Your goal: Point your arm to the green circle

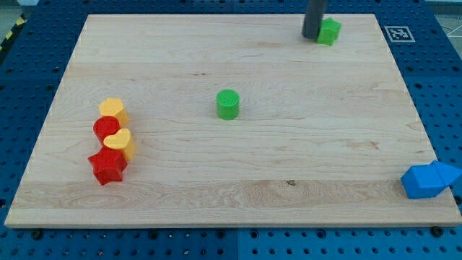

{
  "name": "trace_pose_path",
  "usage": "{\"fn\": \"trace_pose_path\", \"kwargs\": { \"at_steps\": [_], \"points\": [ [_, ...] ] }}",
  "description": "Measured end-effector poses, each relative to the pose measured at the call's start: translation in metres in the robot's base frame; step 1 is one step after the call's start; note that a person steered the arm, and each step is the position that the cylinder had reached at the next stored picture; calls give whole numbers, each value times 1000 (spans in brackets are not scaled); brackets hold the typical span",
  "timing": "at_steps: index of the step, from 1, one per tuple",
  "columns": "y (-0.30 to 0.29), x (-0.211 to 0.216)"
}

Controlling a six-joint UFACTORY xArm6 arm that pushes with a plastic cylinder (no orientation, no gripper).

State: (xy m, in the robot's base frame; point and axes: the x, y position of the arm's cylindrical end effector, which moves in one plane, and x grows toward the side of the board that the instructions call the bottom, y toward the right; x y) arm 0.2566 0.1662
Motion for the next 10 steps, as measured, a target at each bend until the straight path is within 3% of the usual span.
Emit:
{"fn": "trace_pose_path", "kwargs": {
  "at_steps": [3,5,7,8,10],
  "points": [
    [66,4],
    [-63,20],
    [-201,74],
    [-247,90],
    [-260,157]
  ]
}}
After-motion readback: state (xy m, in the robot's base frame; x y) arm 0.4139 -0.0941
